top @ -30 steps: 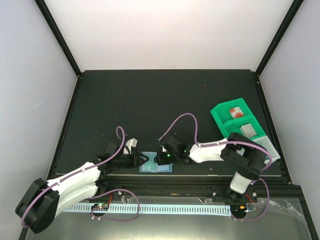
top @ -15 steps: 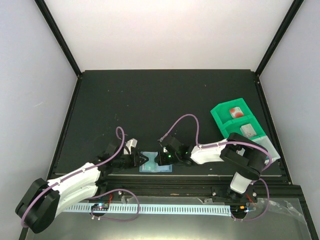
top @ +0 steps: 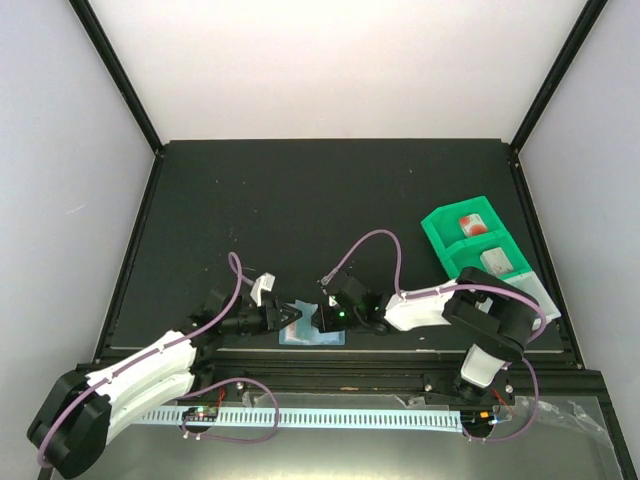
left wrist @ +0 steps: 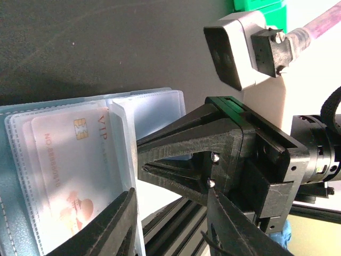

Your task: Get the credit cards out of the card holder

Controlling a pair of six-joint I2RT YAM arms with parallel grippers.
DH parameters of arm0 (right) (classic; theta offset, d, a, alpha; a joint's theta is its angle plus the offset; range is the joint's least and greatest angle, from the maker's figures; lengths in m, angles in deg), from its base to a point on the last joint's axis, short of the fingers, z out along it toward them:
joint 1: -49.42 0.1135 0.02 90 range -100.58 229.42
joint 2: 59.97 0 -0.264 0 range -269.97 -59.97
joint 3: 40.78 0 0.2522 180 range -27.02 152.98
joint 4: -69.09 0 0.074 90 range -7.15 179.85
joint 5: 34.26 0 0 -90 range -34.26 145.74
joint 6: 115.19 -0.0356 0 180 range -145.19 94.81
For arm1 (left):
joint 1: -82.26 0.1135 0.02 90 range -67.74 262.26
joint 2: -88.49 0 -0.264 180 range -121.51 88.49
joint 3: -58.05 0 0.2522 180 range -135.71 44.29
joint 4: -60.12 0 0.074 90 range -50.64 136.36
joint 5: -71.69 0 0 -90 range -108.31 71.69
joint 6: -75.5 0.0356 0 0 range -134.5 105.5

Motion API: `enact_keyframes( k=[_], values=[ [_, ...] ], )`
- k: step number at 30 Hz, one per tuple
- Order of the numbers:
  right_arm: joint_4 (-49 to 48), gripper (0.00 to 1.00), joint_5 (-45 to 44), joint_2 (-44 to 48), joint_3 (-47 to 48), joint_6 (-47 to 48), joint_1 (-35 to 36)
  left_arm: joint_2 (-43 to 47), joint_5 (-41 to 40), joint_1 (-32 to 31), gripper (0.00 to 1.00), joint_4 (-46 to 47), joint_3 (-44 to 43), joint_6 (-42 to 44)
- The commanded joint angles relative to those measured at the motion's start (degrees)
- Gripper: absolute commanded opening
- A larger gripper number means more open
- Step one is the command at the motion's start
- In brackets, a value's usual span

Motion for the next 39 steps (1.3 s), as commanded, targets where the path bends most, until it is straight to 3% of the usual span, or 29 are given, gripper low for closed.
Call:
enact_keyframes(
  k=[1, 11, 25, 39],
  values=[
    [-0.9, 0.06, 0.3, 1.1, -2.2, -0.1, 0.3, 0.1, 1.8, -0.3, 0.39, 2.6, 0.6, -1.0],
    [-1.3, 0.12, -1.5, 3.4, -1.9, 1.4, 0.4, -3.5, 2.4, -1.2, 0.44, 7.0, 0.1, -2.2],
    [7.0, 0.11, -9.8, 11.5, -2.9, 3.8, 0.3, -6.1, 1.7, -2.1, 0.44, 7.9, -0.6, -2.1],
    [10.6, 0.16, -14.1, 19.1, -6.0, 2.8, 0.3, -10.1, 1.1, -5.4, 0.44, 9.1, -4.6, -2.6]
  ],
)
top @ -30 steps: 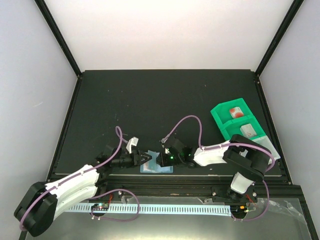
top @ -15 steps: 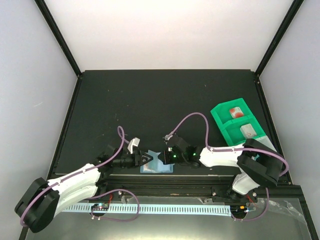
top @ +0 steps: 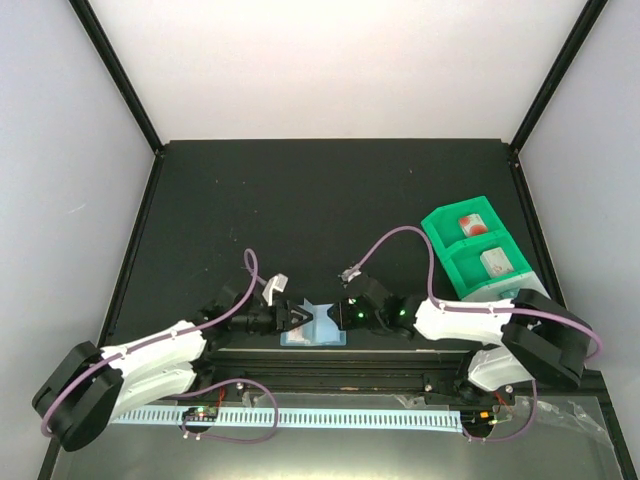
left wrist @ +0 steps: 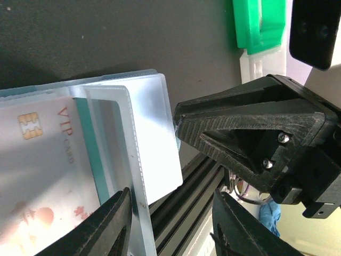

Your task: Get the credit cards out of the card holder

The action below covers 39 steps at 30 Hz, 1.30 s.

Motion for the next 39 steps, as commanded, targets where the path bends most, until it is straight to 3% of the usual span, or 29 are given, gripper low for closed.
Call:
enact_keyframes(
  k=[1, 17, 26, 39],
  values=[
    [2.6, 0.16, -4.2, 4.1, -0.7, 0.2, 0.3, -1.5, -0.3, -1.0, 0.44, 2.3, -2.8, -0.2],
    [4.5, 0.17, -7.3, 11.3, -2.5, 0.6, 0.3, -6.6, -0.4, -3.4, 0.43, 4.8, -5.6, 0.5],
    [3.2, 0.17, -5.0, 11.4, -2.5, 1.7, 0.3, -5.6, -2.6, -3.4, 0.43, 1.0, -5.7, 2.2],
    [2.0, 0.17, 1.6, 2.7, 1.4, 3.7, 1.1, -9.5, -7.6, -3.4, 0.41, -2.0, -4.5, 4.9]
  ],
)
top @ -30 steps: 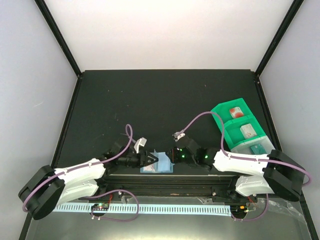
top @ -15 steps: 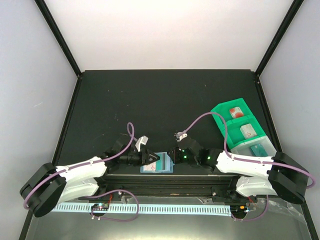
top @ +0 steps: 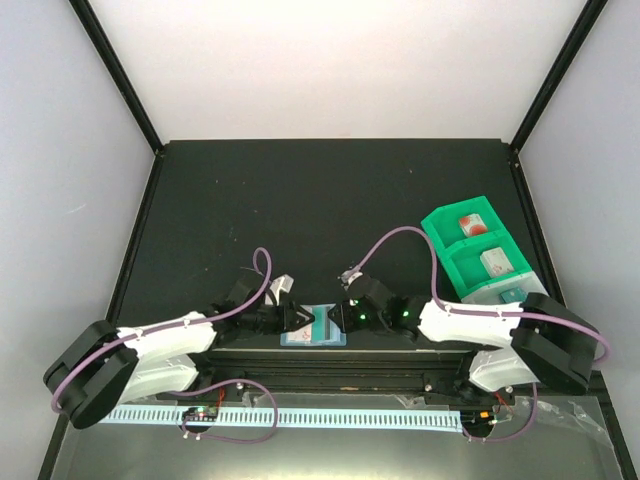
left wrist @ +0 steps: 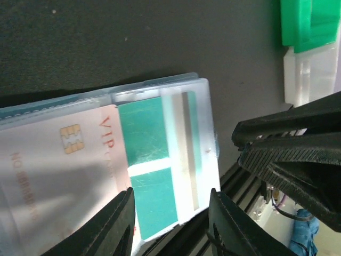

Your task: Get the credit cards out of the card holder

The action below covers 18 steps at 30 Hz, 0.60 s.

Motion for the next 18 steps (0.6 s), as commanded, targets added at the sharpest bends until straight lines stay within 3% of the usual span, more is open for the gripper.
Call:
enact_keyframes(
  k=[1, 18],
  values=[
    [-0.5, 0.17, 2.4, -3.2, 2.9, 1.6, 0.8, -2.2, -1.7, -0.4, 0.40, 0.3, -0.7, 1.9],
    [5.1, 0.17, -1.1, -11.2, 4.5, 2.0, 1.3, -7.0, -3.1, -0.4, 0.39, -0.4, -0.8, 2.2]
  ],
)
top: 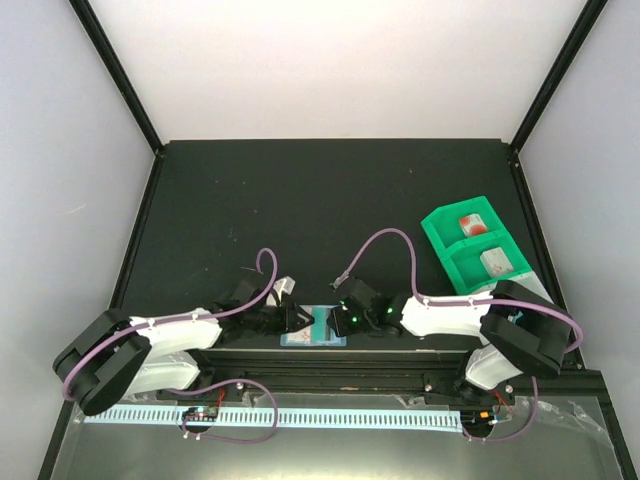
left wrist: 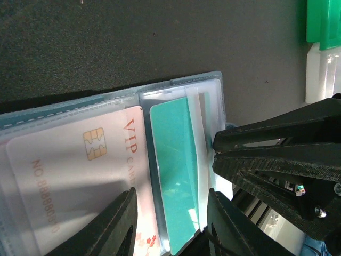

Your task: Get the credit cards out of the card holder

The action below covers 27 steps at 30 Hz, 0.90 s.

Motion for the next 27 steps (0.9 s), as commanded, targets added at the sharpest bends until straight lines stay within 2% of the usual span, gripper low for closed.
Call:
enact_keyframes(
  k=[1, 10, 21, 27],
  values=[
    [2.0, 0.17, -2.7, -1.7, 0.1, 0.2, 0.4, -1.4, -1.6, -0.3, 0.39, -1.6, -0.7, 0.6],
    [-0.4, 0.16, -2.3, -2.9, -2.5, -1.5, 0.5, -1.2, 0.7, -0.4, 0.38, 3.3, 0.4, -2.1],
    [-0.8, 0.16, -2.6, -2.3, -3.1, -1.6, 0.5, -4.0, 2.4, -0.4, 0.21, 8.2, 0.8, -4.3],
    [-0.7, 0.16, -2.8, -2.0, -3.2, -1.6, 0.5, -4.1, 3.2, -0.4, 0.04, 8.8, 0.6, -4.1]
  ],
)
